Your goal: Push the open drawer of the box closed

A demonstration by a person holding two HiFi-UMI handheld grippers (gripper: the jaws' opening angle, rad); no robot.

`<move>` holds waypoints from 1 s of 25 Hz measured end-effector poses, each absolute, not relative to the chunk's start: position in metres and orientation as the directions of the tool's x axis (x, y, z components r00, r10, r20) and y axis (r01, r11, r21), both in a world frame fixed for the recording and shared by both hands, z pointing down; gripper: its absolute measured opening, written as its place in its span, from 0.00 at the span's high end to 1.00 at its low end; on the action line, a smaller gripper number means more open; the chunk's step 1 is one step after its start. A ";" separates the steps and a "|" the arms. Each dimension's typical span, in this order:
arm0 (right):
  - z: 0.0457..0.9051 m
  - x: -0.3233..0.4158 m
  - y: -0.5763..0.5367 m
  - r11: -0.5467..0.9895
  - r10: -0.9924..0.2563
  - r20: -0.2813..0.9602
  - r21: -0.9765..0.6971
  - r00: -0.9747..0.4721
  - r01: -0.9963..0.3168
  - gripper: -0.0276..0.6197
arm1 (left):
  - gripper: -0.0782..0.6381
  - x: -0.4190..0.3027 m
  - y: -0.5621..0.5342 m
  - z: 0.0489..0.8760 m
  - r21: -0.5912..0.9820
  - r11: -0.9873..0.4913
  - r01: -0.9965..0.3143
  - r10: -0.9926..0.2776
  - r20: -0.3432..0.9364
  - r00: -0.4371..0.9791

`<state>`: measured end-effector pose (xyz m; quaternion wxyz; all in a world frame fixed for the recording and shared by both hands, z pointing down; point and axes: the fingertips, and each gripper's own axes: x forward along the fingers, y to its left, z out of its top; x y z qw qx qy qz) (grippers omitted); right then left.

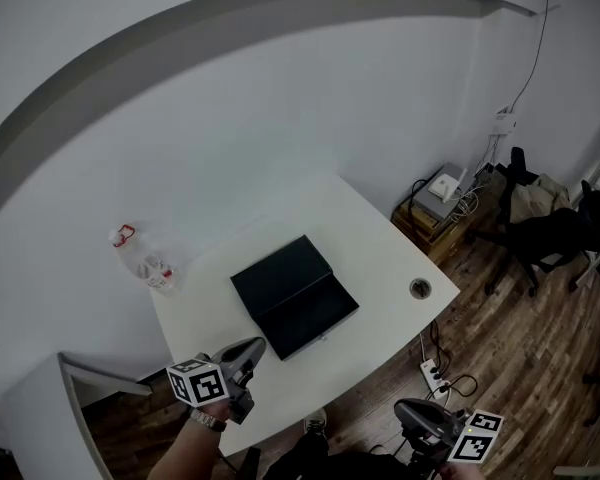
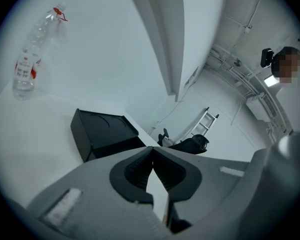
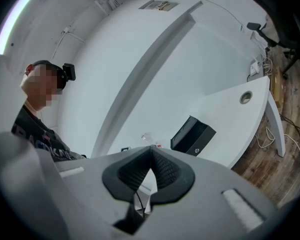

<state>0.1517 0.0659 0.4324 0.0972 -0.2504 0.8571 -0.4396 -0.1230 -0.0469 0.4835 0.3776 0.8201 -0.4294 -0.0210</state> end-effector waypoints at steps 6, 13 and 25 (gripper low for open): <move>0.442 0.138 0.048 0.446 -0.549 0.083 -0.812 -0.832 -0.375 0.95 | 0.88 -0.180 -0.124 0.497 0.483 -0.350 -0.802 -0.739 0.384 0.554; 0.447 0.123 0.035 0.405 -0.587 0.116 -0.815 -0.801 -0.414 0.95 | 0.77 -0.221 -0.205 0.524 0.284 -0.412 -0.866 -0.675 0.544 0.499; 0.458 0.108 0.028 0.346 -0.627 0.156 -0.821 -0.763 -0.453 0.95 | 0.70 -0.214 -0.259 0.569 0.107 -0.620 -0.777 -0.458 0.754 0.470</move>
